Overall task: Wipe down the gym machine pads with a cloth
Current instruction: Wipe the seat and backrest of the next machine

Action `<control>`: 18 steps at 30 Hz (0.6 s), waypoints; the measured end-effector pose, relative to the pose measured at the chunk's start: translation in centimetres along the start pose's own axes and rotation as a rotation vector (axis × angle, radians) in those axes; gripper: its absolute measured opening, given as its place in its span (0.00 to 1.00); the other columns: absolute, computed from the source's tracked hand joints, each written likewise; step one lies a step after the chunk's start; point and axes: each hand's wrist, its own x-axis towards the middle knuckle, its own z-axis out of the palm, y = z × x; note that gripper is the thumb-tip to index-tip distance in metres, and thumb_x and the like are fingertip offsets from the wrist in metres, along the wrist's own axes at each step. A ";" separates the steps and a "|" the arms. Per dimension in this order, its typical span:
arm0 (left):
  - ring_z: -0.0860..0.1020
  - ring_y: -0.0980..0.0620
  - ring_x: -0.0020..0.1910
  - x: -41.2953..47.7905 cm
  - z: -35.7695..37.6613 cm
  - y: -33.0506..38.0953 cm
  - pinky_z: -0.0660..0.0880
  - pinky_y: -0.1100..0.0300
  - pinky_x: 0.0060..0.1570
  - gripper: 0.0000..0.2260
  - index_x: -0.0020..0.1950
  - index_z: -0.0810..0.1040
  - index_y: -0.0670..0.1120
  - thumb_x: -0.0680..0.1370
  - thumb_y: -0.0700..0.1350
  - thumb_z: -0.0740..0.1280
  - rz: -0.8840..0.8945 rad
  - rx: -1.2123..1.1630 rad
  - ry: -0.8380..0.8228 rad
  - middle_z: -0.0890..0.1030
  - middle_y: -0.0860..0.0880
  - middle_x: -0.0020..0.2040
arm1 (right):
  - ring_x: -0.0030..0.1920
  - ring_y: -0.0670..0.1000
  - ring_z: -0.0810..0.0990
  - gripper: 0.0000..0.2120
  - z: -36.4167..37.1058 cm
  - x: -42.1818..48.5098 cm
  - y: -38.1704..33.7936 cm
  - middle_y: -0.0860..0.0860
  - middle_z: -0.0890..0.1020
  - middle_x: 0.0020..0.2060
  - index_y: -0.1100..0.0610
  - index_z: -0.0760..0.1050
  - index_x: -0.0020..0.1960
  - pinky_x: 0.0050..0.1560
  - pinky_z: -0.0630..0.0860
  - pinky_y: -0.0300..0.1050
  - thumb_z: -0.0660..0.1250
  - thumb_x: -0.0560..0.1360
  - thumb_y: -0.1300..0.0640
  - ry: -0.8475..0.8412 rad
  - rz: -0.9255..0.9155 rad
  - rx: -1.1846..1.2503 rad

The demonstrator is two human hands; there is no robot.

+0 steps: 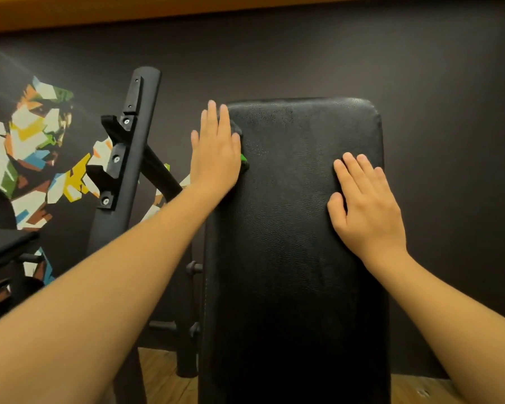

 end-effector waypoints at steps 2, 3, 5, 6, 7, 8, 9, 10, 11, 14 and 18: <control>0.47 0.43 0.82 1.5 -0.2 0.3 0.52 0.41 0.78 0.26 0.83 0.47 0.42 0.87 0.46 0.49 -0.034 0.003 -0.004 0.46 0.42 0.84 | 0.79 0.58 0.62 0.26 -0.1 0.0 0.0 0.58 0.69 0.77 0.61 0.67 0.78 0.80 0.55 0.55 0.56 0.81 0.55 -0.007 0.004 -0.003; 0.46 0.43 0.82 1.3 -0.1 0.4 0.52 0.41 0.78 0.26 0.83 0.47 0.42 0.87 0.46 0.49 -0.044 0.000 0.000 0.45 0.42 0.84 | 0.79 0.58 0.62 0.26 -0.1 0.0 0.0 0.58 0.68 0.77 0.61 0.67 0.78 0.80 0.55 0.55 0.56 0.82 0.54 -0.012 0.004 -0.004; 0.46 0.43 0.82 -0.6 0.2 0.5 0.52 0.42 0.79 0.26 0.83 0.47 0.42 0.87 0.46 0.49 -0.047 -0.017 0.011 0.45 0.42 0.84 | 0.79 0.59 0.62 0.26 -0.2 0.1 0.0 0.58 0.68 0.77 0.61 0.66 0.78 0.81 0.56 0.56 0.56 0.82 0.54 -0.022 0.004 -0.004; 0.47 0.42 0.82 -2.3 0.4 0.5 0.52 0.42 0.79 0.26 0.83 0.47 0.41 0.87 0.46 0.49 -0.036 -0.017 0.016 0.46 0.42 0.84 | 0.79 0.59 0.62 0.26 -0.2 0.0 0.0 0.58 0.68 0.77 0.61 0.66 0.78 0.81 0.56 0.57 0.56 0.82 0.54 -0.024 0.005 -0.007; 0.47 0.42 0.82 -4.1 0.6 0.3 0.53 0.42 0.79 0.26 0.83 0.47 0.41 0.86 0.46 0.49 -0.024 -0.007 0.016 0.46 0.42 0.84 | 0.80 0.59 0.62 0.26 -0.2 0.0 0.0 0.59 0.68 0.77 0.61 0.66 0.78 0.81 0.56 0.57 0.56 0.82 0.54 -0.025 0.004 -0.009; 0.47 0.42 0.82 -5.9 0.7 0.0 0.52 0.42 0.79 0.26 0.83 0.47 0.42 0.86 0.47 0.49 -0.018 0.004 0.006 0.46 0.42 0.84 | 0.80 0.59 0.62 0.26 -0.2 0.0 0.0 0.59 0.68 0.77 0.61 0.66 0.78 0.81 0.56 0.57 0.56 0.82 0.54 -0.027 0.005 -0.009; 0.48 0.42 0.82 -7.5 0.7 -0.4 0.52 0.42 0.79 0.26 0.83 0.47 0.42 0.86 0.48 0.48 -0.016 0.012 -0.012 0.47 0.42 0.84 | 0.80 0.59 0.61 0.26 -0.2 0.0 0.0 0.58 0.67 0.78 0.61 0.66 0.78 0.81 0.56 0.57 0.56 0.82 0.54 -0.033 0.008 -0.008; 0.48 0.43 0.82 -8.5 0.7 -0.8 0.51 0.43 0.78 0.26 0.83 0.48 0.42 0.86 0.49 0.48 -0.014 0.017 -0.029 0.48 0.42 0.84 | 0.80 0.58 0.61 0.26 -0.3 0.0 0.0 0.58 0.67 0.78 0.61 0.66 0.79 0.81 0.55 0.57 0.56 0.82 0.54 -0.040 0.011 -0.009; 0.49 0.43 0.82 -8.9 0.7 -1.1 0.51 0.42 0.78 0.26 0.83 0.48 0.42 0.86 0.49 0.47 -0.016 0.024 -0.041 0.48 0.42 0.84 | 0.80 0.58 0.61 0.26 -0.4 0.1 0.0 0.58 0.67 0.78 0.61 0.66 0.79 0.81 0.54 0.56 0.55 0.82 0.54 -0.046 0.012 -0.010; 0.49 0.43 0.82 -7.1 0.6 -1.5 0.51 0.39 0.78 0.26 0.83 0.49 0.42 0.87 0.49 0.48 -0.021 0.029 -0.037 0.48 0.42 0.84 | 0.80 0.58 0.60 0.26 -0.5 0.1 0.0 0.58 0.67 0.78 0.61 0.65 0.79 0.81 0.54 0.55 0.55 0.82 0.54 -0.053 0.012 -0.009; 0.49 0.43 0.82 -5.5 0.5 -1.1 0.51 0.41 0.79 0.25 0.83 0.48 0.42 0.87 0.48 0.49 -0.054 -0.011 -0.047 0.48 0.42 0.84 | 0.80 0.58 0.61 0.26 -0.4 0.1 0.0 0.58 0.67 0.78 0.61 0.66 0.78 0.81 0.54 0.55 0.56 0.82 0.54 -0.035 0.009 0.010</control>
